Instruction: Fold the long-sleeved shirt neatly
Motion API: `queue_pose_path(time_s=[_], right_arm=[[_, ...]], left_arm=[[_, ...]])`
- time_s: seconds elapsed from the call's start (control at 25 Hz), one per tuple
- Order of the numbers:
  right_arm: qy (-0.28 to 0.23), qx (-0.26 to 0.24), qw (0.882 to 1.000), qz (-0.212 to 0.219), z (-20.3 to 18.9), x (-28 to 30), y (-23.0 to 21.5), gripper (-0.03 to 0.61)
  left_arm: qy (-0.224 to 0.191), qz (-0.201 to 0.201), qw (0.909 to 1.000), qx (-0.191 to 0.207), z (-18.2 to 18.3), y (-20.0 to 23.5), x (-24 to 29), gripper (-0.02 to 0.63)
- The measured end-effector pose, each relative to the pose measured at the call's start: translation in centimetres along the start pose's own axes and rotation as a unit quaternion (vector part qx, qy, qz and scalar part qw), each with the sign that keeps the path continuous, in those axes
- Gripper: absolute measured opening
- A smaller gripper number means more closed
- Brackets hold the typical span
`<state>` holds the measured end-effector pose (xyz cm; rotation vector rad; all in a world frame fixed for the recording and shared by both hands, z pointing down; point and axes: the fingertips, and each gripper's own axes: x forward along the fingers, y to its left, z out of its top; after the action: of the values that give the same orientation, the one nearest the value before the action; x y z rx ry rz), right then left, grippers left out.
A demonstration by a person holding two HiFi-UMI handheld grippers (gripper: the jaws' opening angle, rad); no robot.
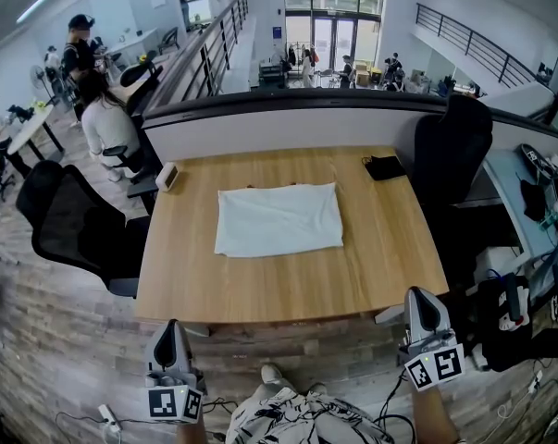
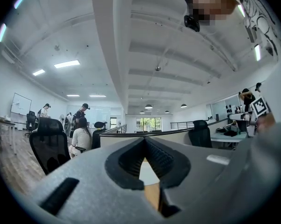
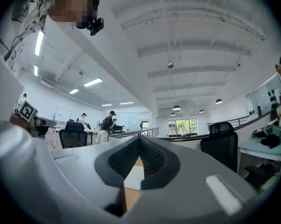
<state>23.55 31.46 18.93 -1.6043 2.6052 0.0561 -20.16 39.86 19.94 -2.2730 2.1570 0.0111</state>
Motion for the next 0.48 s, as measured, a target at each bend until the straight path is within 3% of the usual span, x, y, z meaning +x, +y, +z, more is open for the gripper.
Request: queue_pose_path(time_s=[0.48], right_arm=[[0.009,-0.006,1.000,0.011,-0.3,2.3,0.8,0.009]], left_arm=[[0.002,-0.006,0.9999,0.008,0.1,0.2,1.4,0.003]])
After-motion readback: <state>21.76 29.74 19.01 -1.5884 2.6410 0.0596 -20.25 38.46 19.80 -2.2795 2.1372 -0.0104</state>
